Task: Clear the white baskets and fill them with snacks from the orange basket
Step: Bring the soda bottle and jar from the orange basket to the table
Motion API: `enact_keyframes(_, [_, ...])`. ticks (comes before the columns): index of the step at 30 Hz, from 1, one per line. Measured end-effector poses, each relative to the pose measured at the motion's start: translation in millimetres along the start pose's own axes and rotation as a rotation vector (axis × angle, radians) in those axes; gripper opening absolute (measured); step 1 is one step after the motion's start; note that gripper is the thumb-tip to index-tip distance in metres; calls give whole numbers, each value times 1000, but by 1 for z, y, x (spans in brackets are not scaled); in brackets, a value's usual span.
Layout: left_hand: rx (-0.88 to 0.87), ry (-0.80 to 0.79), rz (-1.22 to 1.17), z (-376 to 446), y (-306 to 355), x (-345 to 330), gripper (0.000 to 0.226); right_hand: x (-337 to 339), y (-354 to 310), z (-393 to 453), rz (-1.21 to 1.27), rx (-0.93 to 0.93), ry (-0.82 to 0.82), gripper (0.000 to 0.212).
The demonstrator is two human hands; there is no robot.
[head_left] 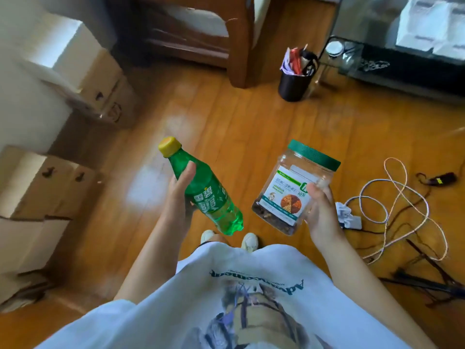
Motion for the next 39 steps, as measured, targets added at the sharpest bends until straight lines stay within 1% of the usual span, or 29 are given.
enact_keyframes(5, [-3,-130,107,38,16,-69,66,47,-23,15,111,65,142,56])
enact_keyframes(7, [2,-185,138,56,21,-96,65,63,-31,24,156,77,202,58])
enact_keyframes(12, [16,-300,181,116,31,-166,57,96,-58,64,194,81,322,68])
enact_keyframes(16, [37,-352,225,170,47,-226,62,120,-96,114,189,96,388,67])
enact_keyframes(18, [44,-366,241,196,61,-256,63,129,-119,142,197,109,399,65])
enact_keyframes(21, [21,-434,268,232,87,-302,56,139,-155,183,183,154,413,62])
enact_keyframes(23, [10,-483,296,252,101,-331,59,147,-173,205,193,183,427,56])
enact_keyframes(25, [15,-507,330,269,108,-358,60,156,-185,221,219,192,448,59])
enact_keyframes(28, [45,-531,376,289,112,-396,62,174,-199,239,247,188,491,63])
enact_keyframes(32, [74,-570,425,314,112,-449,62,208,-214,268,260,149,530,63])
enact_keyframes(34, [72,-581,436,327,112,-477,60,229,-227,287,250,140,530,62])
enact_keyframes(36, [63,-592,436,342,112,-508,53,252,-244,311,248,165,514,59])
enact_keyframes(39, [51,-576,425,365,117,-560,52,289,-279,351,216,187,496,57])
Point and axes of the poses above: each hand's wrist, its own z-axis towards the middle knuckle, its own x-axis out of the back of the hand, y = z × x, the point moved 5 cm from there along z, towards the middle knuckle, and after that the axes turned 1 degree about z, right-handed, at the moved point
